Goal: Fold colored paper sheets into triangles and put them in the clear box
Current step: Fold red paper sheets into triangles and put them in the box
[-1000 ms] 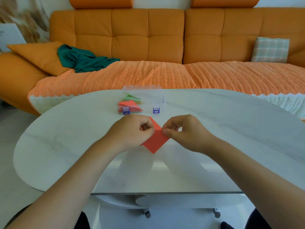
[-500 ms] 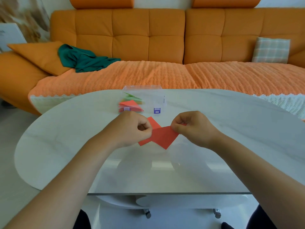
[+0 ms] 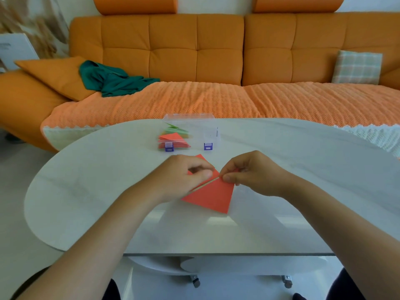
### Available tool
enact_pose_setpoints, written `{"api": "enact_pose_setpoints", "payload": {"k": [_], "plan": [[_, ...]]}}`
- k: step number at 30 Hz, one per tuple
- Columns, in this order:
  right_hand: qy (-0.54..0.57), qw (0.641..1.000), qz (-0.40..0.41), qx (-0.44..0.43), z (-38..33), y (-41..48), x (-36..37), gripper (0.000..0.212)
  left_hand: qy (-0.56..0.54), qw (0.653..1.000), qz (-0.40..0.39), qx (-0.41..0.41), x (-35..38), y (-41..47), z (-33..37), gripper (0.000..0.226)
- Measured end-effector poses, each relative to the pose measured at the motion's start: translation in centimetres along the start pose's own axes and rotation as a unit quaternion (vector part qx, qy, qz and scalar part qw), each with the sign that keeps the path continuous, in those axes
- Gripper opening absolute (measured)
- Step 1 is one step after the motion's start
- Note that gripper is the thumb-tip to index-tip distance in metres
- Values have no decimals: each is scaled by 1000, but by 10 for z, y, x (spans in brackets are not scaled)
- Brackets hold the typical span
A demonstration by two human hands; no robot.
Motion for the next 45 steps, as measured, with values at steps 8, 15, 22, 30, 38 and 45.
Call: {"api": "enact_pose_setpoints", "payload": {"k": [8,15,22,30,38,45], "plan": [[39,993,107,-41,1,-1,1,35,-130,988,4,-77,12,11,-5,13],[-132,974,107,-153,-7,-10,7,57,-324,926,48,-188,12,14,-16,11],[-126,972,136,-146,-3,-6,12,10,-409,893,-4,-189,23,14,-14,17],[59,987,148,21,-2,-3,9,9,-410,899,-43,-147,28,15,-11,28],[148,975,150,70,0,-3,5,4,-381,914,-26,-133,26,15,-6,30],[188,970,137,64,-3,-4,6,17,-334,931,95,-109,29,15,-10,14]]}}
Point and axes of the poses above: each hand's wrist, its own y-axis towards the middle knuckle, its own x-axis out of the palm, z = x × y, the point moved 3 cm from there along y, towards the middle knuckle, and after that the axes turned 4 degrees about -x, right-handed, at the moved point
